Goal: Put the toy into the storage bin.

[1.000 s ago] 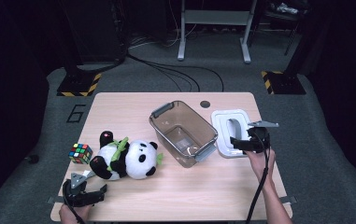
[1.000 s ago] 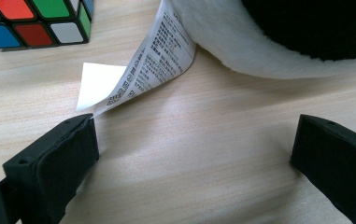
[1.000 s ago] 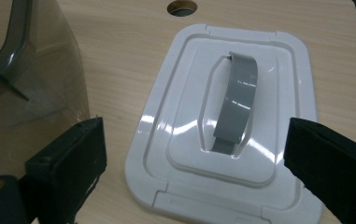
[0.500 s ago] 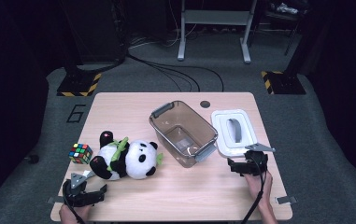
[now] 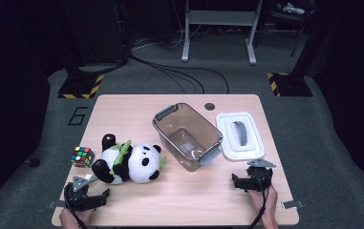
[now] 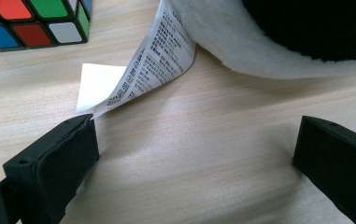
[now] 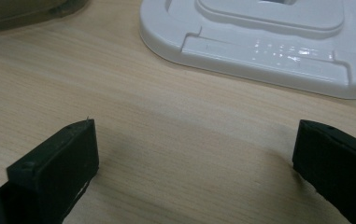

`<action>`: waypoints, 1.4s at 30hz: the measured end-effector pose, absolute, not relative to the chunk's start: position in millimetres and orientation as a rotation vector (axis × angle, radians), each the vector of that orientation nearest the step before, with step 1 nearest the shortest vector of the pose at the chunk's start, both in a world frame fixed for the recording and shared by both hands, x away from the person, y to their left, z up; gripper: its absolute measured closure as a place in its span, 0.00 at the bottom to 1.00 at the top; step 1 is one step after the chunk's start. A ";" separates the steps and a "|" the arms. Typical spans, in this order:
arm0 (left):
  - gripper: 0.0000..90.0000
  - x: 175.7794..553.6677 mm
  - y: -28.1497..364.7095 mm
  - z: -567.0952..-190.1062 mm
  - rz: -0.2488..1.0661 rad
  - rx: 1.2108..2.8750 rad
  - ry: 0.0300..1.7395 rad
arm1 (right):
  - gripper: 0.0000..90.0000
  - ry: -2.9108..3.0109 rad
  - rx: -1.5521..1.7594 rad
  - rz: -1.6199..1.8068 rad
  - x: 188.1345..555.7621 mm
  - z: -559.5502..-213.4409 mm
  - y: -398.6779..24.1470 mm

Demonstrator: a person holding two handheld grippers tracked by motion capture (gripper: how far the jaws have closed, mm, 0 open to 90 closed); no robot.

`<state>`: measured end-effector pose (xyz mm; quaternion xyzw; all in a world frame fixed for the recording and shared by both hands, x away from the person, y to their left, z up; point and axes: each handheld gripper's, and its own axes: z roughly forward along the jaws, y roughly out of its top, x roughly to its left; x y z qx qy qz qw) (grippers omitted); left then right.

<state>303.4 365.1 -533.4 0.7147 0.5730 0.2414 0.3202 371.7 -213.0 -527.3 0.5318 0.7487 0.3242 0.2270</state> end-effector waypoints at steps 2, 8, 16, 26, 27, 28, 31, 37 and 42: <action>0.00 303.0 366.7 -533.2 0.627 1.859 1.501 | 0.00 2.084 1.470 0.881 372.3 -528.5 -212.7; 0.00 295.5 372.3 -522.1 0.615 1.850 1.506 | 0.00 2.073 1.466 0.876 371.4 -529.2 -211.2; 0.00 287.7 378.1 -477.6 0.620 1.842 1.466 | 0.00 2.066 1.473 0.876 371.2 -529.2 -210.4; 0.00 303.1 352.7 -426.4 0.649 1.911 1.353 | 0.00 2.072 1.464 0.875 371.4 -529.3 -211.1; 0.00 306.7 348.6 -422.9 0.648 1.911 1.342 | 0.00 2.069 1.469 0.876 371.3 -529.2 -210.8; 0.00 309.0 346.5 -420.5 0.644 1.919 1.335 | 0.00 2.065 1.474 0.877 371.2 -529.2 -210.2; 0.00 317.7 335.7 -413.3 0.645 1.933 1.302 | 0.00 2.073 1.464 0.874 371.2 -529.3 -211.1; 0.00 338.1 315.4 -406.9 0.632 1.958 1.265 | 0.00 2.069 1.472 0.877 371.2 -529.2 -210.5; 0.00 355.2 304.2 -405.6 0.618 1.983 1.258 | 0.00 2.074 1.464 0.874 371.2 -529.3 -211.1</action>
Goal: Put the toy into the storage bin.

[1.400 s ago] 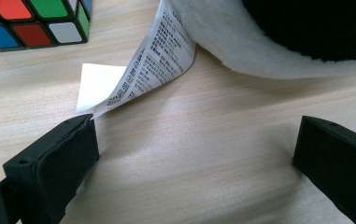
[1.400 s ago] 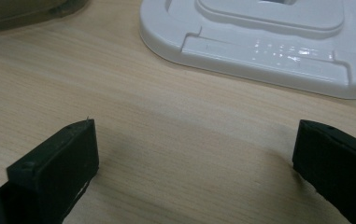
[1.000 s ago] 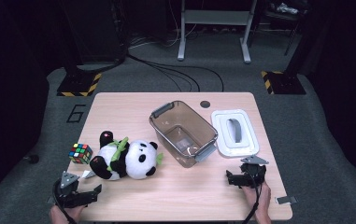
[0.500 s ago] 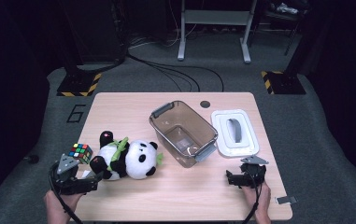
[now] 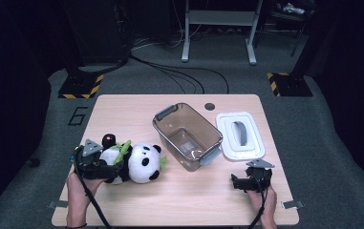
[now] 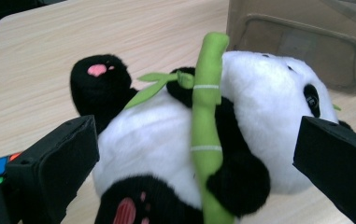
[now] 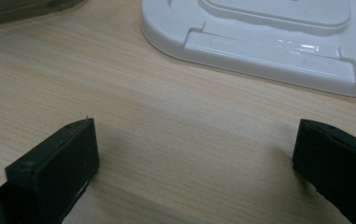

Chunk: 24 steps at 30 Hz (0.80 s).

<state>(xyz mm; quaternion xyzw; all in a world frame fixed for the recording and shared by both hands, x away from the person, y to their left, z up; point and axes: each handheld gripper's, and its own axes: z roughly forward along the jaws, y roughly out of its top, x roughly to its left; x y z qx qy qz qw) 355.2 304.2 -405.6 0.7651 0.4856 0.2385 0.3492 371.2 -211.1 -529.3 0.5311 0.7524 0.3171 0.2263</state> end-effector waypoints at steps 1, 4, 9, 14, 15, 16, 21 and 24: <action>0.00 358.8 301.9 -405.9 0.615 1.987 1.256 | 0.00 2.075 1.463 0.872 371.2 -529.2 -211.1; 0.00 367.8 295.5 -406.5 0.601 2.014 1.254 | 0.00 2.075 1.463 0.873 371.2 -529.2 -211.1; 0.04 378.9 288.0 -410.7 0.600 2.032 1.256 | 0.00 2.070 1.470 0.878 371.2 -529.3 -210.6; 0.18 385.9 282.3 -414.5 0.616 2.055 1.269 | 0.00 2.072 1.465 0.876 371.2 -529.3 -211.0; 0.19 387.2 281.4 -415.4 0.622 2.059 1.268 | 0.00 2.073 1.465 0.876 371.3 -529.3 -211.0; 0.24 388.6 280.3 -416.2 0.620 2.064 1.277 | 0.00 2.074 1.463 0.875 371.3 -529.3 -211.1; 0.42 394.1 274.0 -423.5 0.635 2.114 1.288 | 0.00 2.068 1.470 0.880 371.3 -529.3 -210.6; 0.53 393.8 273.4 -428.4 0.653 2.100 1.296 | 0.00 2.072 1.465 0.876 371.3 -529.3 -211.0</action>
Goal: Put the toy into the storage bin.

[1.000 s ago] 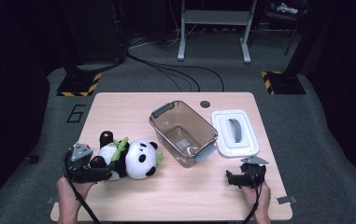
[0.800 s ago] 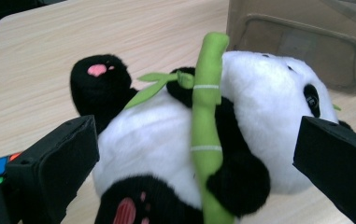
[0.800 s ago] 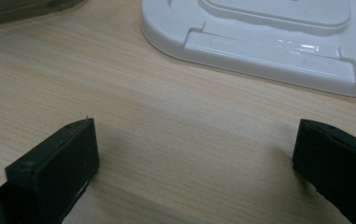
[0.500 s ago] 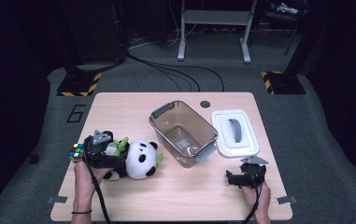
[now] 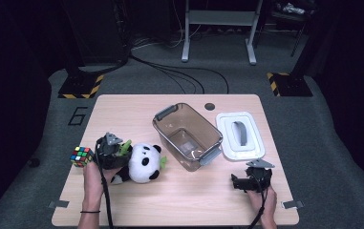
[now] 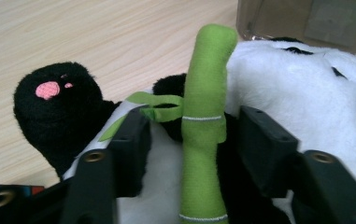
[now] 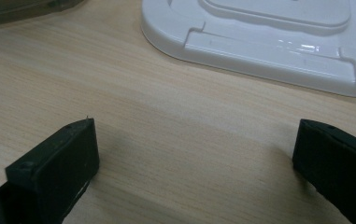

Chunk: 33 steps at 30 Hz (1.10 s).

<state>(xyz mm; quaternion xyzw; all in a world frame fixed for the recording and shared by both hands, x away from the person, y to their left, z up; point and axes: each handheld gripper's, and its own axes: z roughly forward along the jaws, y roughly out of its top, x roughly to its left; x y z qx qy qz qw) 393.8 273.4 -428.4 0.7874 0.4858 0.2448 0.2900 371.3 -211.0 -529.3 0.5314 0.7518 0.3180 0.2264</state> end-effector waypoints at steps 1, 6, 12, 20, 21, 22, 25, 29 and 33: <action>0.58 393.0 274.2 -428.7 0.650 2.103 1.297 | 0.00 2.073 1.465 0.875 371.2 -529.3 -211.0; 0.78 388.8 275.3 -432.1 0.680 2.083 1.289 | 0.00 2.073 1.465 0.876 371.3 -529.3 -211.0; 0.82 383.5 276.7 -428.9 0.696 2.078 1.244 | 0.00 2.066 1.473 0.881 371.3 -529.3 -210.4; 0.83 375.7 283.6 -421.7 0.636 2.053 1.182 | 0.00 2.073 1.464 0.876 371.3 -529.3 -211.1; 0.83 374.9 284.1 -420.4 0.630 2.051 1.177 | 0.00 2.070 1.469 0.879 371.3 -529.3 -210.8; 0.83 374.4 284.9 -419.0 0.622 2.049 1.164 | 0.00 2.070 1.468 0.879 371.4 -529.3 -210.8; 0.83 372.2 286.4 -413.5 0.605 2.041 1.143 | 0.00 2.068 1.470 0.881 371.5 -529.3 -210.6; 0.83 370.1 287.7 -403.9 0.593 2.040 1.106 | 0.00 2.072 1.464 0.877 371.5 -529.3 -211.1; 0.83 368.6 288.9 -395.6 0.586 2.038 1.086 | 0.00 2.068 1.470 0.882 371.6 -529.3 -210.6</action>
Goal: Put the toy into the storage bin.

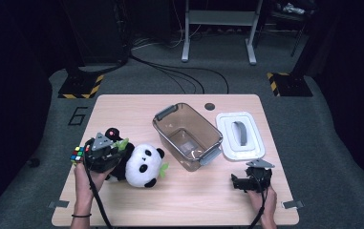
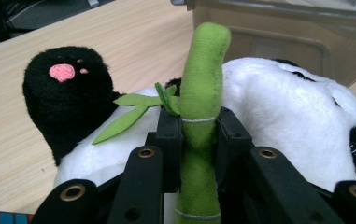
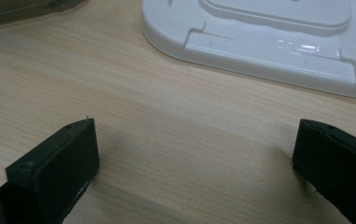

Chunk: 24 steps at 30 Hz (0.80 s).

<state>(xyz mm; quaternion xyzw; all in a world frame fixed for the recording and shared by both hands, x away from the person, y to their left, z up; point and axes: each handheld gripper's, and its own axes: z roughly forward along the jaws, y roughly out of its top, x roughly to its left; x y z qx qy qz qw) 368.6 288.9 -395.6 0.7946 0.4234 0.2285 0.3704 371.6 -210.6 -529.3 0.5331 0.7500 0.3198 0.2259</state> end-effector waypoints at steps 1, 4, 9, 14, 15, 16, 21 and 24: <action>0.83 368.1 289.5 -393.5 0.585 2.037 1.080 | 0.00 2.068 1.470 0.882 371.6 -529.3 -210.6; 0.83 366.8 291.1 -386.8 0.587 2.032 1.061 | 0.00 2.069 1.468 0.881 371.6 -529.3 -210.7; 0.83 366.2 292.3 -376.3 0.577 2.025 1.021 | 0.00 2.068 1.469 0.882 371.6 -529.3 -210.6; 0.83 366.6 290.8 -365.8 0.576 2.026 0.988 | 0.00 2.068 1.470 0.882 371.6 -529.3 -210.6; 0.83 366.7 290.7 -364.0 0.574 2.028 0.982 | 0.00 2.068 1.469 0.882 371.6 -529.3 -210.6; 0.83 366.8 290.3 -361.7 0.573 2.028 0.977 | 0.00 2.068 1.470 0.882 371.6 -529.3 -210.6; 0.83 368.9 288.6 -350.2 0.571 2.030 0.946 | 0.00 2.068 1.470 0.882 371.6 -529.3 -210.6; 0.83 370.1 287.3 -343.9 0.573 2.025 0.931 | 0.00 2.068 1.469 0.882 371.6 -529.4 -210.6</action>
